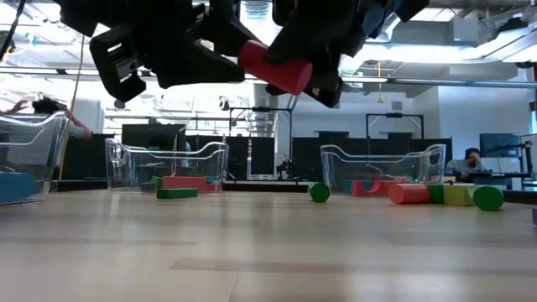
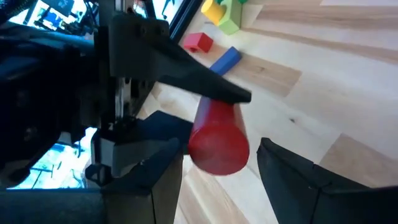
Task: Sort blocks by size
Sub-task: Put the red cylindrical block into the bottom left transparent bin, then put the green arch block into the top right transparent bin
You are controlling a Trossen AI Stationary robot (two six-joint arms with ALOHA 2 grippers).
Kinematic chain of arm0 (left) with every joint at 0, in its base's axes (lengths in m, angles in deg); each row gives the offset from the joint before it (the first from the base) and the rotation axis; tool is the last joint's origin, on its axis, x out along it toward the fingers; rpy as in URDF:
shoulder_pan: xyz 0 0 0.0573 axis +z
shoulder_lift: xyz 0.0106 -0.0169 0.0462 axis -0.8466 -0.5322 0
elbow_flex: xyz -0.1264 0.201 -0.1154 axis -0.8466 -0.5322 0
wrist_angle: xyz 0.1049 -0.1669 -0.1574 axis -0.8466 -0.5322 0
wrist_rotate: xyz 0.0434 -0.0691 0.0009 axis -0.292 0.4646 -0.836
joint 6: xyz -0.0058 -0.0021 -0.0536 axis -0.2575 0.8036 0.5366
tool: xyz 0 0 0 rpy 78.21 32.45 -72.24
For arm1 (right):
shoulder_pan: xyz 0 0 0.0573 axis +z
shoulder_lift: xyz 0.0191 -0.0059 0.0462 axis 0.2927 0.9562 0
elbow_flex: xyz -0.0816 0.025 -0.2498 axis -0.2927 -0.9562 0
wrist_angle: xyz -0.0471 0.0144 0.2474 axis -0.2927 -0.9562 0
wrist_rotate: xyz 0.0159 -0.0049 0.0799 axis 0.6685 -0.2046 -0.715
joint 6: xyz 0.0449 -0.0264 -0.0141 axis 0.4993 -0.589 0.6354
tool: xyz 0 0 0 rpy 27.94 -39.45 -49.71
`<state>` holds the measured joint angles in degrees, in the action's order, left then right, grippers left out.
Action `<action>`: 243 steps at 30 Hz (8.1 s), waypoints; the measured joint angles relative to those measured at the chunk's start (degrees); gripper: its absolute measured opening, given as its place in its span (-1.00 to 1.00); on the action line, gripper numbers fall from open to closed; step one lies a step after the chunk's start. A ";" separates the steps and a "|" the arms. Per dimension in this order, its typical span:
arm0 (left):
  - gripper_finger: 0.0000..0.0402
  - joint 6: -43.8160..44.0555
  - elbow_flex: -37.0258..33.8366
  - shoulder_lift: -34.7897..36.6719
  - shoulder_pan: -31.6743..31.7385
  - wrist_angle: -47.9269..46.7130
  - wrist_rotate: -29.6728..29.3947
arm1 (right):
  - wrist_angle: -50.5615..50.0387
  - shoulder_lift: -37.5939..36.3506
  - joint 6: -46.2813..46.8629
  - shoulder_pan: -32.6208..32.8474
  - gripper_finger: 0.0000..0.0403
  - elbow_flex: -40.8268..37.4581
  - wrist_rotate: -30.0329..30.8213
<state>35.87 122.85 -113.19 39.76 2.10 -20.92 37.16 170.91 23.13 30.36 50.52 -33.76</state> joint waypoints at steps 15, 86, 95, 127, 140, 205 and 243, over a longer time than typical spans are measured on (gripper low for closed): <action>-0.08 -1.20 -0.06 0.00 0.00 1.80 2.02 | 5.00 0.00 1.07 0.02 -0.17 -0.02 -0.15; -0.33 51.62 12.65 32.13 -18.14 -75.74 -9.67 | -9.52 -2.08 -5.40 1.06 0.22 0.13 -2.29; -0.33 64.72 12.71 32.11 -19.94 -83.74 -4.43 | -14.82 -2.08 -3.60 3.64 0.22 0.13 -2.31; -0.33 84.43 -1.43 31.78 -23.26 -82.56 1.46 | -36.25 -2.08 1.15 6.51 0.14 0.13 -1.28; -0.08 85.82 -3.23 31.80 -23.21 -81.85 0.65 | -44.86 -9.54 1.16 7.18 0.14 0.13 8.75; 0.07 60.01 3.81 37.03 -20.65 -60.71 -8.61 | -29.06 -13.36 39.26 34.02 0.14 -7.45 11.78; 0.07 34.32 3.81 24.61 -8.39 -33.73 -7.96 | -3.60 3.14 74.87 49.05 -0.11 -7.37 11.01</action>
<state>70.19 126.66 -88.58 31.38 -31.62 -28.88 33.56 174.05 98.00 79.41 43.15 -22.74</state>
